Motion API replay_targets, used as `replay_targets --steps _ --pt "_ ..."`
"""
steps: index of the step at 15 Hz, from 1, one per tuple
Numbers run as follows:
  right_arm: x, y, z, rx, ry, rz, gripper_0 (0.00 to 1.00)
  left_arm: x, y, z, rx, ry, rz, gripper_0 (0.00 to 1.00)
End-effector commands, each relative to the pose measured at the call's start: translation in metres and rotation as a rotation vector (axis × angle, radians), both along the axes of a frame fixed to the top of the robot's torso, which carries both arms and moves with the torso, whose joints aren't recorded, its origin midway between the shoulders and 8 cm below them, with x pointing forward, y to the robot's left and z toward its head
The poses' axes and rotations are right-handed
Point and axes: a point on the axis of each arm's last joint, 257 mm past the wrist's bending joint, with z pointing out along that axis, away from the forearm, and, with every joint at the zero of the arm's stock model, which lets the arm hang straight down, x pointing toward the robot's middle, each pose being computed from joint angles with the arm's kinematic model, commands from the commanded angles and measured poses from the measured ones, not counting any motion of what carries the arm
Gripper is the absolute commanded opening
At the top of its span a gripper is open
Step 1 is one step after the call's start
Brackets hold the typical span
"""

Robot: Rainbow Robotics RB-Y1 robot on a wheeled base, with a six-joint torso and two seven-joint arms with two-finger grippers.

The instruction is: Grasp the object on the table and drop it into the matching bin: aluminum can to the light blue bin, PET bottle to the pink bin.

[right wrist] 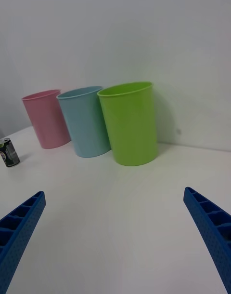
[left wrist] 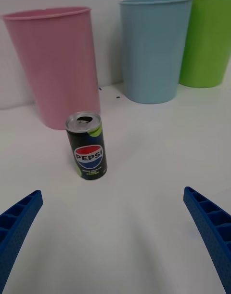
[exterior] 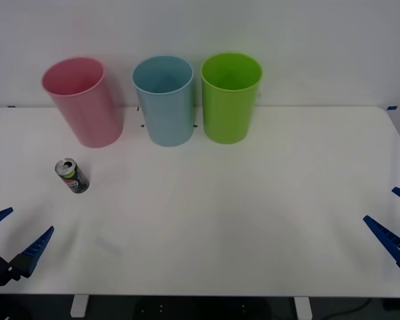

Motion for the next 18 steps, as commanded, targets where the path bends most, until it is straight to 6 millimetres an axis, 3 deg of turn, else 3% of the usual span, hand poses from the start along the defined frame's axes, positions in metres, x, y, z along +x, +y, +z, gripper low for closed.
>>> replay_targets --steps 1,5,9,18 --pt "0.0 0.0 0.0 0.0 0.0 0.0 1.0 0.01 0.0 -0.019 -0.044 0.021 0.039 1.0" --pt "0.0 0.0 0.0 0.0 0.0 0.0 1.0 0.034 0.006 -0.04 -0.135 0.041 0.084 1.0" --pt "0.0 0.0 0.0 0.0 0.0 0.0 1.0 0.06 0.004 -0.049 -0.185 0.042 0.105 1.0" --pt "0.0 0.0 0.0 0.0 0.0 0.0 1.0 0.115 -0.011 -0.053 -0.236 0.04 0.139 1.0"
